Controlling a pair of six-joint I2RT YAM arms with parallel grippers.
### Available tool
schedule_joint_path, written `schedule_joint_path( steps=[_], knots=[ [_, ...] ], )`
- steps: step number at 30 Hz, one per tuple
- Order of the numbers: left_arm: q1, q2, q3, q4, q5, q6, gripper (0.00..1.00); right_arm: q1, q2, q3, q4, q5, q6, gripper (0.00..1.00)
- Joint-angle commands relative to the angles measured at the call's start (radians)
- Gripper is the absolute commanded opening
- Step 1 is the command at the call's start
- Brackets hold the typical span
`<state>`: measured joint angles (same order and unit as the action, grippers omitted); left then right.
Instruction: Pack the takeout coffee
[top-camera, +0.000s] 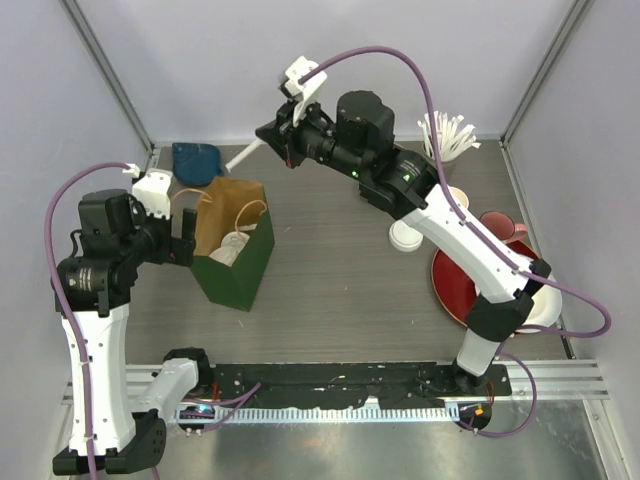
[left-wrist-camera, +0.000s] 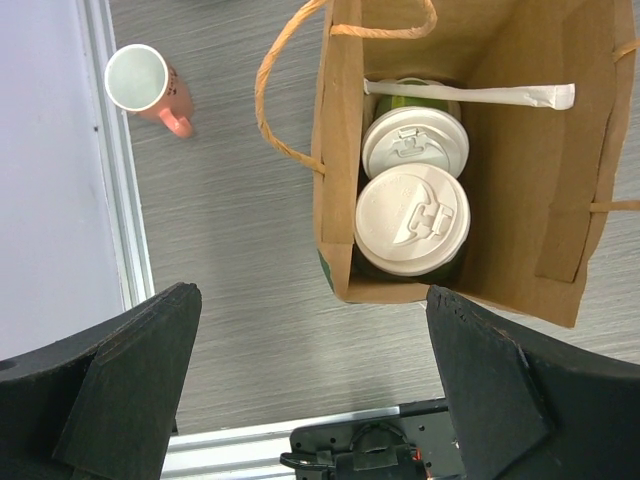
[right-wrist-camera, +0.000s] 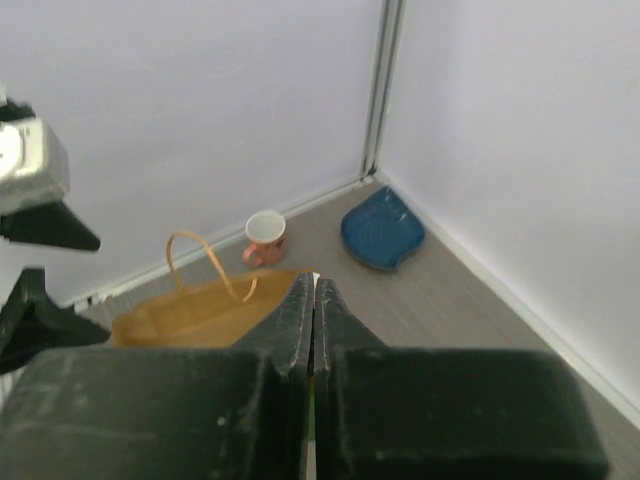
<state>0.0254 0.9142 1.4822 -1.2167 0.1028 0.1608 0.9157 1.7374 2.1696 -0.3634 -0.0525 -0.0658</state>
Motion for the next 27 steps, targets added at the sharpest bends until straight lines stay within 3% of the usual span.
schedule_joint_path(
  steps=[1, 6, 7, 8, 9, 10, 12, 13, 18, 23, 27],
  knots=[
    [-0.004, -0.005, 0.006, 0.040, -0.048, -0.003, 1.00, 0.002, 0.050, -0.005, -0.118, -0.101, 0.001, 0.01],
    [-0.004, 0.003, 0.004, 0.059, -0.091, -0.035, 1.00, 0.006, 0.128, -0.014, -0.080, -0.179, -0.002, 0.01],
    [-0.004, 0.003, 0.004, 0.060, -0.095, -0.038, 1.00, 0.006, 0.140, -0.010, -0.072, -0.179, 0.001, 0.07],
    [-0.002, 0.002, 0.001, 0.062, -0.097, -0.041, 1.00, 0.006, 0.149, -0.002, -0.069, -0.179, -0.002, 0.16],
    [-0.004, 0.002, -0.006, 0.062, -0.095, -0.041, 1.00, 0.006, 0.178, 0.012, -0.086, -0.176, -0.008, 0.39],
    [-0.004, -0.004, -0.011, 0.065, -0.095, -0.044, 1.00, 0.006, 0.191, 0.054, -0.106, -0.169, -0.012, 0.47],
    [-0.004, -0.008, -0.026, 0.069, -0.124, -0.043, 1.00, 0.008, 0.209, 0.096, -0.150, -0.133, -0.017, 0.80],
    [-0.004, -0.012, -0.030, 0.069, -0.124, -0.043, 1.00, 0.005, 0.205, 0.108, -0.152, -0.100, -0.017, 0.86],
    [-0.004, -0.011, -0.034, 0.078, -0.124, -0.049, 1.00, 0.003, 0.131, 0.081, -0.128, -0.029, -0.038, 0.87],
    [-0.002, -0.008, -0.045, 0.103, -0.161, -0.063, 1.00, -0.031, 0.004, 0.009, -0.118, 0.162, -0.035, 0.88],
    [0.004, -0.003, -0.069, 0.157, -0.289, -0.098, 1.00, -0.162, -0.151, -0.230, -0.082, 0.216, 0.029, 0.89]
  ],
)
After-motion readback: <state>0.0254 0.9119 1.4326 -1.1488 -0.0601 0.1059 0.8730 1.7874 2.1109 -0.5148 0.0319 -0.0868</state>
